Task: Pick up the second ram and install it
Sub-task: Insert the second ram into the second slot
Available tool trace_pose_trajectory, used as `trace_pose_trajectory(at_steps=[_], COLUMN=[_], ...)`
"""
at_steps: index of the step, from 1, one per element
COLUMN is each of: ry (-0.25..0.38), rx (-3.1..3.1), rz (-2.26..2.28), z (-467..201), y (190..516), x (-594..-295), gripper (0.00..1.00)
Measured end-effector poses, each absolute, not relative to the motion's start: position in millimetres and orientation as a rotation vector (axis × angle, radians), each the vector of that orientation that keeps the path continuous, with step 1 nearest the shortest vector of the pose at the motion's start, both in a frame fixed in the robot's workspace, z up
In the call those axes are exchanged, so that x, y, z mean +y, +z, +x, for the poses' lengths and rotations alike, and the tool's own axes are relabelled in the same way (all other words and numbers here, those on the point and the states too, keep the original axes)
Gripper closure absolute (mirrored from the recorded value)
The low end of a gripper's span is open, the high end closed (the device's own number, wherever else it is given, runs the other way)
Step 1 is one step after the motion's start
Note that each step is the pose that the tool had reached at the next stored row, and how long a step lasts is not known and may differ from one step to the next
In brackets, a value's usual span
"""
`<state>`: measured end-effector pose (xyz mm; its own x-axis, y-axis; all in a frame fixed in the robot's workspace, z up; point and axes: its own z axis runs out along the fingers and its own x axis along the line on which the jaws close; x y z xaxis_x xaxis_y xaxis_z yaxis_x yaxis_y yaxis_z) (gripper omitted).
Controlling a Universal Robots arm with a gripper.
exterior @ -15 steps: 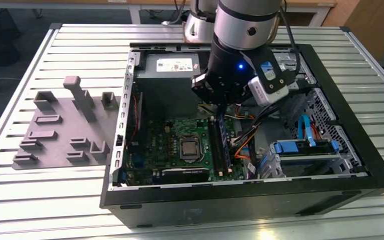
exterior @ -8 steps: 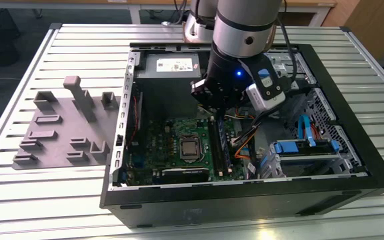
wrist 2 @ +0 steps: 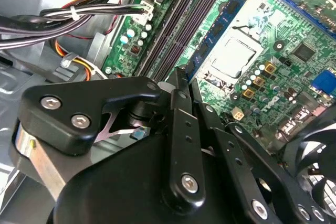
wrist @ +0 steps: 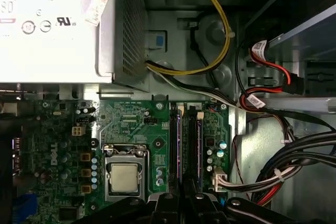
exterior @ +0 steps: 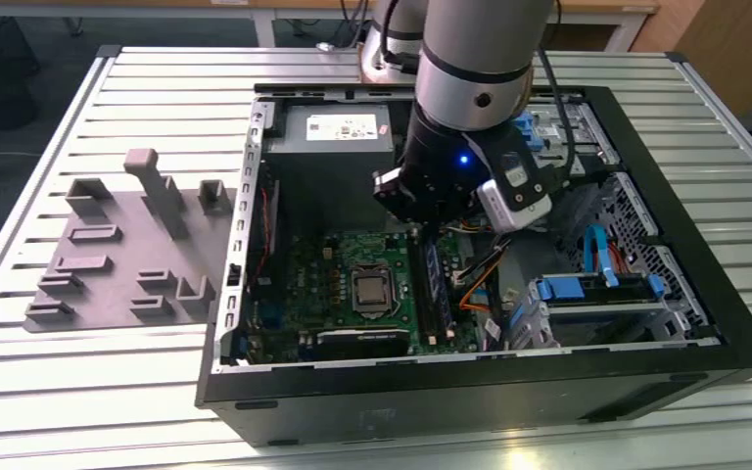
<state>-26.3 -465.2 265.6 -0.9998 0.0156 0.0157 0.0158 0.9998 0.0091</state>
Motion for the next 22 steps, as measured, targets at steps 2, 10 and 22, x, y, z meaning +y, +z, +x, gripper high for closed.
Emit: trace_pose_trajectory(at_steps=[2, 10, 22], ry=[-0.014, -0.014, -0.014], rx=[-3.126, -3.126, -3.125], rz=[-0.028, -0.033, -0.033], z=[-26.3, -25.5, -24.2], y=[262.0, 250.8, 242.9], x=[-465.4, -465.4, -465.4], gripper=[0.86, 0.86, 0.86])
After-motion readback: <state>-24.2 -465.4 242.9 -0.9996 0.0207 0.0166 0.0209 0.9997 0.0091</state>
